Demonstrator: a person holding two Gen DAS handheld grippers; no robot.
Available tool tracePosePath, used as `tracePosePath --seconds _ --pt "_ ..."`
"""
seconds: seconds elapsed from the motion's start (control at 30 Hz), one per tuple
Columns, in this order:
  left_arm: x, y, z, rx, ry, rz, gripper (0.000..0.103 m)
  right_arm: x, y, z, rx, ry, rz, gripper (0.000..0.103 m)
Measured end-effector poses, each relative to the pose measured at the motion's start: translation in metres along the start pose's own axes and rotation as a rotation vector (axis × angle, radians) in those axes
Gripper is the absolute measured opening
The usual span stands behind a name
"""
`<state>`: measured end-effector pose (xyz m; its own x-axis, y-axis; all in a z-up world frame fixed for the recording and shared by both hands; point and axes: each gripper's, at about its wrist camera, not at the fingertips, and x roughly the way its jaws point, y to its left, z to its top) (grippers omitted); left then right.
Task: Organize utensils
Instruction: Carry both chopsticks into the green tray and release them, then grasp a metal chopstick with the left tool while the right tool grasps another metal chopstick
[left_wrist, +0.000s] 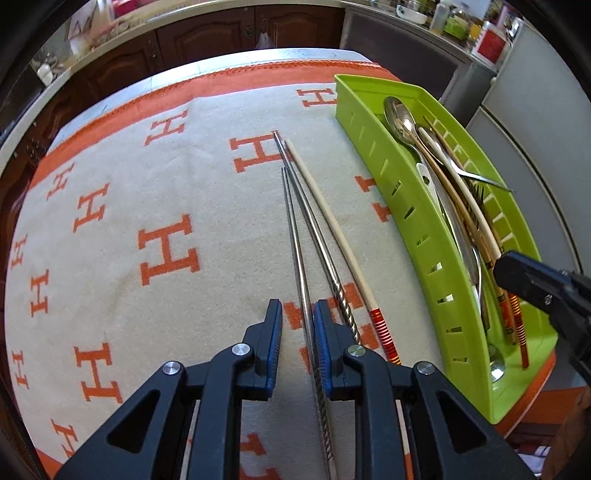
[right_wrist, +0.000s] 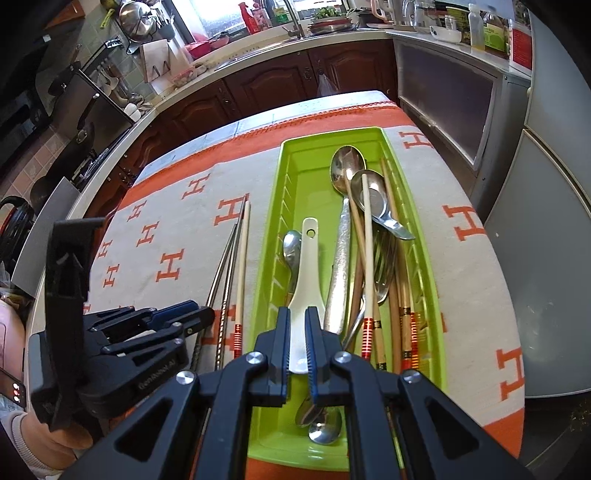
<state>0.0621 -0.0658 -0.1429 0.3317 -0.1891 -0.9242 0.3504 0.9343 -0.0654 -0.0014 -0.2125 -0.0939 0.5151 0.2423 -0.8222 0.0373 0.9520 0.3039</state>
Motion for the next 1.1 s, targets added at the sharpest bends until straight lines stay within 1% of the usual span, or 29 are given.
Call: tracePosePath --seconds 0.03,0.07,0.13,0.4,0.5,0.7,0.87,1.1 --pt "-0.001 -0.001 -0.001 0.008 -0.005 0.007 0.015 -0.001 0.0 0.0 -0.001 -0.003 0.001 0.008" --pt "-0.002 -0.001 -0.002 0.016 -0.01 0.02 0.01 -0.001 0.002 -0.001 -0.005 -0.006 0.002 0.008" --pt "-0.002 0.001 -0.003 0.015 -0.021 0.031 0.005 -0.001 0.005 -0.001 -0.015 -0.009 0.005 0.008" --pt "-0.009 0.026 -0.004 -0.087 -0.034 -0.026 0.003 0.0 0.029 -0.002 -0.062 -0.005 0.069 0.008" --pt "-0.019 0.043 -0.003 -0.139 -0.06 -0.035 0.003 0.005 0.042 -0.002 -0.091 0.009 0.086 0.008" --pt "-0.042 0.081 -0.008 -0.233 -0.106 -0.044 0.003 0.024 0.066 -0.003 -0.128 0.063 0.105 0.008" --pt "-0.046 0.102 -0.016 -0.294 -0.108 -0.054 0.003 0.042 0.077 0.0 -0.133 0.104 0.078 0.008" --pt "-0.039 0.118 -0.024 -0.338 -0.108 -0.072 0.003 0.064 0.086 0.001 -0.131 0.163 -0.023 0.008"
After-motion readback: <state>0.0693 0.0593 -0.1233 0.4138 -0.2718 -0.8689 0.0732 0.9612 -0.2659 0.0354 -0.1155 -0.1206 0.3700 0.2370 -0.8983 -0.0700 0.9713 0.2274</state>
